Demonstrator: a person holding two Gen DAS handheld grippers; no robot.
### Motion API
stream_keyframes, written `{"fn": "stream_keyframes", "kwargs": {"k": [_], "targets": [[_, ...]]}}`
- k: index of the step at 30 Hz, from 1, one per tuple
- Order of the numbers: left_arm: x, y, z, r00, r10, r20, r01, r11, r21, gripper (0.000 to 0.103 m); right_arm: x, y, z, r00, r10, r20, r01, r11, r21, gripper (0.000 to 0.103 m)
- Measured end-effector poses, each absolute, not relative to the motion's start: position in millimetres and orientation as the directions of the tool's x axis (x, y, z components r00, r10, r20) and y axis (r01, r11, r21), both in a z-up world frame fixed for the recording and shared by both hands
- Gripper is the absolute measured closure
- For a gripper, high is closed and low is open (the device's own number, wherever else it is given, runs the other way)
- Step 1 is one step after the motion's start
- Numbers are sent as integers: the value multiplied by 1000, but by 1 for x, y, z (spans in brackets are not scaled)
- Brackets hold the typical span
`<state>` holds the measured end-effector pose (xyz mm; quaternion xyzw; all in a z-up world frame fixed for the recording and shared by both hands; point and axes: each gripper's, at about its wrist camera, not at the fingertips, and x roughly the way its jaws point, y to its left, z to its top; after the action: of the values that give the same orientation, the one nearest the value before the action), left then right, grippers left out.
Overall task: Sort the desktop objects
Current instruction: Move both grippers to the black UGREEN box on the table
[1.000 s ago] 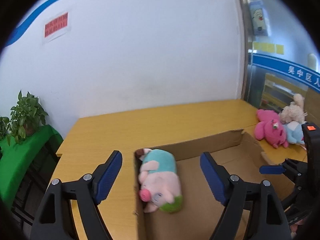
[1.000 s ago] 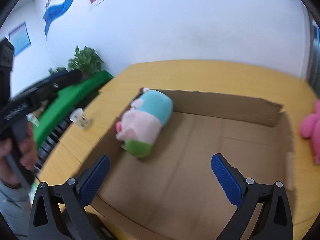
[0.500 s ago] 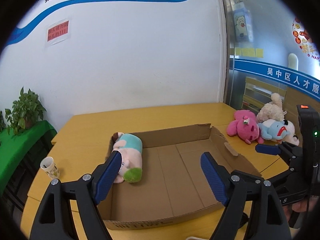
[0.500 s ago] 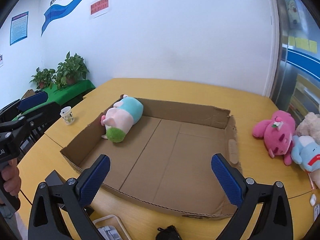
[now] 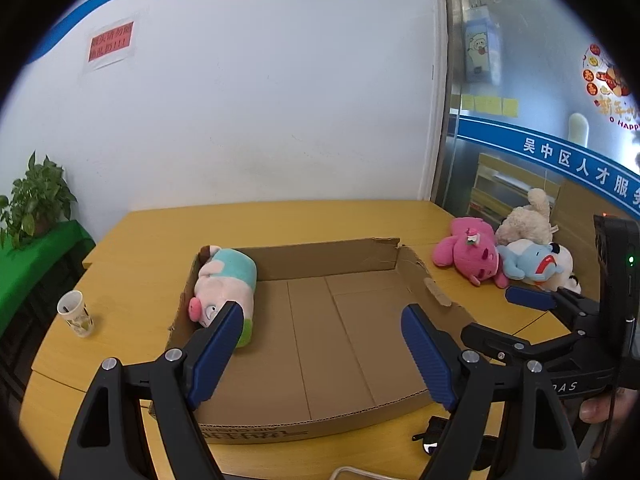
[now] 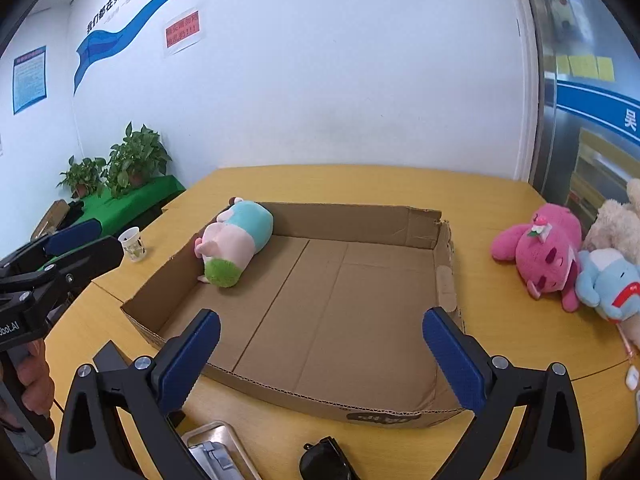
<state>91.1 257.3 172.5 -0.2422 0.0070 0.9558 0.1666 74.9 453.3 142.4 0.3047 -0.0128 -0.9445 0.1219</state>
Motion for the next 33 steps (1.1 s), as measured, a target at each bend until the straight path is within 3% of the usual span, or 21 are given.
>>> {"fn": "stream_keyframes", "kwargs": {"k": [19, 26, 33], "targets": [[75, 245, 147, -786, 315, -531, -326, -942, -77, 22, 62, 446, 115, -746, -186, -640, 186, -980, 68, 0], [75, 218, 140, -786, 276, -553, -296, -954, -55, 22, 56, 421, 91, -591, -381, -711, 334, -918, 214, 0], [79, 171, 117, -745, 263, -613, -257, -961, -100, 22, 78, 350, 62, -356, -598, -718, 571, -747, 339, 1]]}}
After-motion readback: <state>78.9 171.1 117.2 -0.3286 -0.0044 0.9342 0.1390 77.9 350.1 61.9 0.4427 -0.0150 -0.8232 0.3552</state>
